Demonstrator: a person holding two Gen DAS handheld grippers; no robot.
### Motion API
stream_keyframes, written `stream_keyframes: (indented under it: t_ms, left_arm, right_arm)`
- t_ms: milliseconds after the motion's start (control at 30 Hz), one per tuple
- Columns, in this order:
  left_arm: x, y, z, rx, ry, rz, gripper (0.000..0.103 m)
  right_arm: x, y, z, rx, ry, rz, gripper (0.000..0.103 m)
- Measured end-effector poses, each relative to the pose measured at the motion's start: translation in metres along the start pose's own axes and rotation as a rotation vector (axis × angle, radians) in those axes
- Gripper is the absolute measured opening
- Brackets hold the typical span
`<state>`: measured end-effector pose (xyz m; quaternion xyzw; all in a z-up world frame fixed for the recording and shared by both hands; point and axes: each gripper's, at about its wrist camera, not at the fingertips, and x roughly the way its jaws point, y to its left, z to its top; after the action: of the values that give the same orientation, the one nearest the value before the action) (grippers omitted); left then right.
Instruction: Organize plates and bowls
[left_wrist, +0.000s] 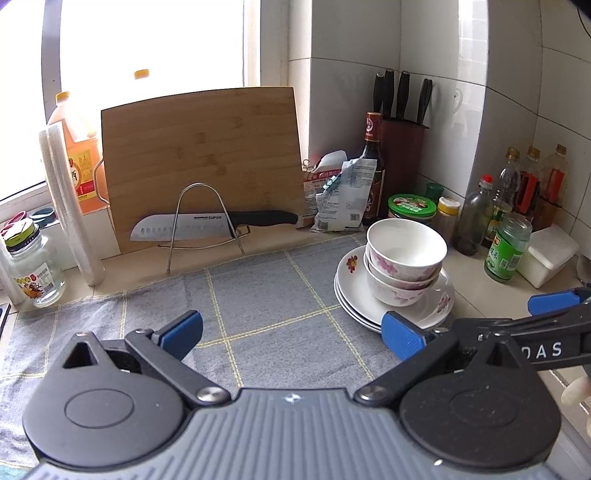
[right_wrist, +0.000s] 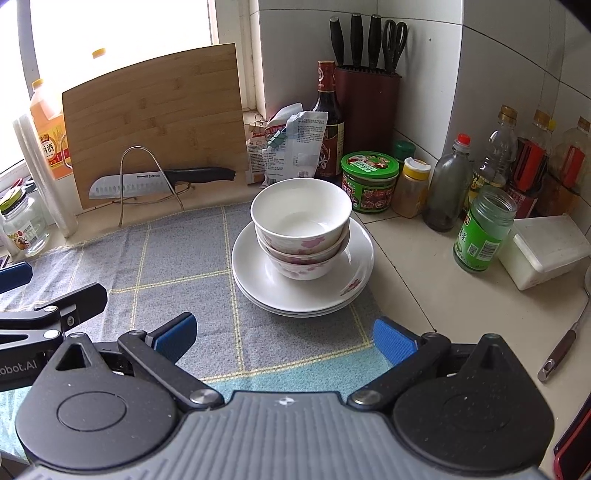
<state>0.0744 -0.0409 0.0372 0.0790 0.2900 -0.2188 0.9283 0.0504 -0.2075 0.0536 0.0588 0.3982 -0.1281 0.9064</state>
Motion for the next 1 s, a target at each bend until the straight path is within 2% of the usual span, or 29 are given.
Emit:
stream_keyframes:
  t_ms: [1000]
  left_arm:
    - [0.0014,-0.0003,0.0049,0.011,0.006,0.016,0.102]
  right_arm:
    - [-0.0030,-0.0010,0.0034,0.004,-0.015,-0.016,0.103]
